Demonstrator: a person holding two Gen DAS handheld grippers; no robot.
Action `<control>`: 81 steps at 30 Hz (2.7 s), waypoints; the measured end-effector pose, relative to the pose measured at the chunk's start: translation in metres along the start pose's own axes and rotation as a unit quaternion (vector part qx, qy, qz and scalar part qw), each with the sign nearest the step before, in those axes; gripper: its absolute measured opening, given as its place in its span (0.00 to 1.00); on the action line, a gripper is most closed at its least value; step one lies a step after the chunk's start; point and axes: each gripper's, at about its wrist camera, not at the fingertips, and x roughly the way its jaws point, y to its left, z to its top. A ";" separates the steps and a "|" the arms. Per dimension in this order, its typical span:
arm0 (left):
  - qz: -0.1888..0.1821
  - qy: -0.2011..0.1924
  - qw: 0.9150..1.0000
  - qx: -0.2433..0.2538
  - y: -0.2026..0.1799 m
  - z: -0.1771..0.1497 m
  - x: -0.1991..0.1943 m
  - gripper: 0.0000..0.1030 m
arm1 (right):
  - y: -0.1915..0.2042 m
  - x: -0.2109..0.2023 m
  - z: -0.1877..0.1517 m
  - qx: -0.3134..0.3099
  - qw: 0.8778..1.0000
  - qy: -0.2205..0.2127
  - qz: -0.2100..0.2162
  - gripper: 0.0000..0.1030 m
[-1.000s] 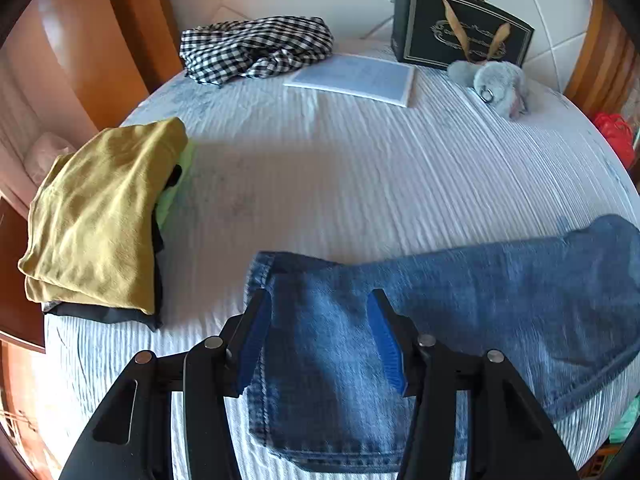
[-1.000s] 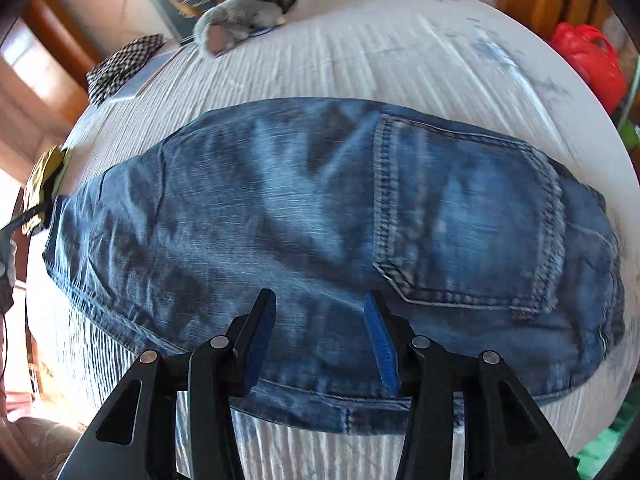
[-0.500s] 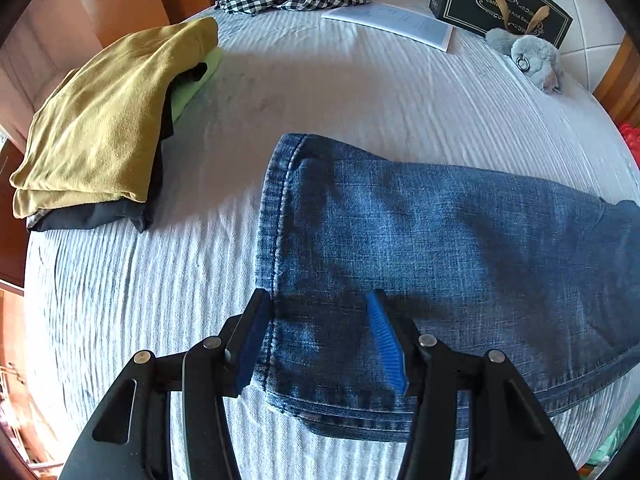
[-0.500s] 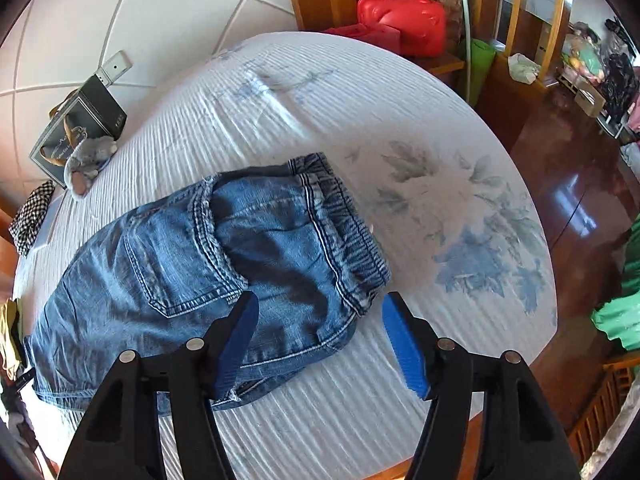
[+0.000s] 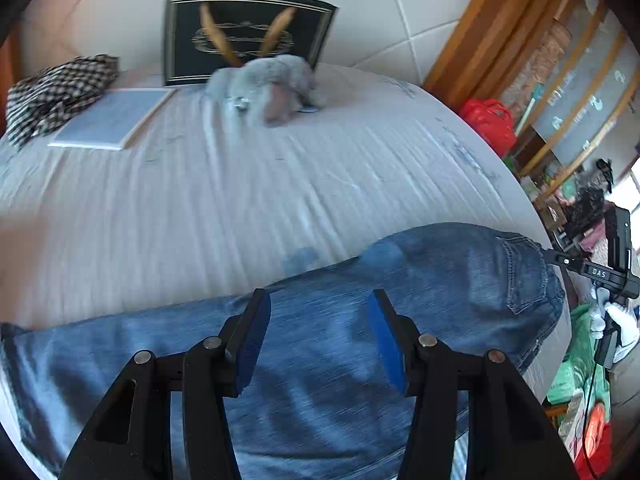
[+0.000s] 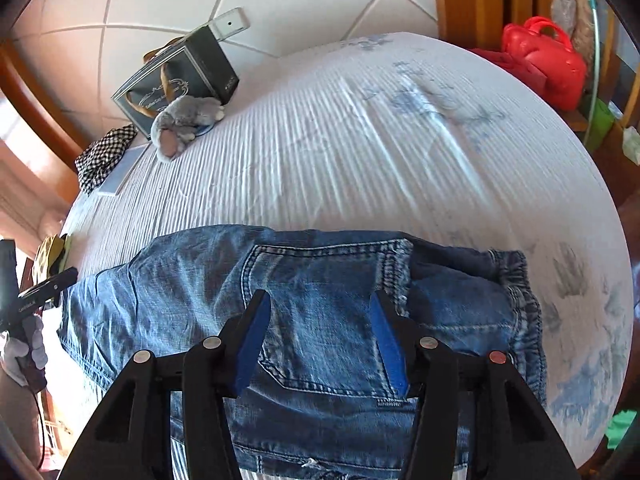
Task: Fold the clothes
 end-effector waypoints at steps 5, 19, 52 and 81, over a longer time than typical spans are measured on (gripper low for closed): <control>0.036 0.048 0.997 0.041 -0.037 0.014 0.065 0.50 | -0.014 0.027 0.004 -0.011 0.999 0.034 0.006 0.49; 0.138 0.037 0.990 -0.001 0.016 0.006 0.045 0.58 | -0.070 0.007 -0.002 0.046 0.999 0.011 0.023 0.47; 0.219 -0.010 0.962 -0.163 0.092 -0.108 -0.102 0.78 | -0.062 -0.067 -0.022 -0.023 0.998 -0.031 -0.056 0.48; 0.290 0.021 0.919 -0.266 -0.172 -0.092 0.045 0.79 | -0.089 0.015 0.033 -0.413 0.887 0.123 0.164 0.44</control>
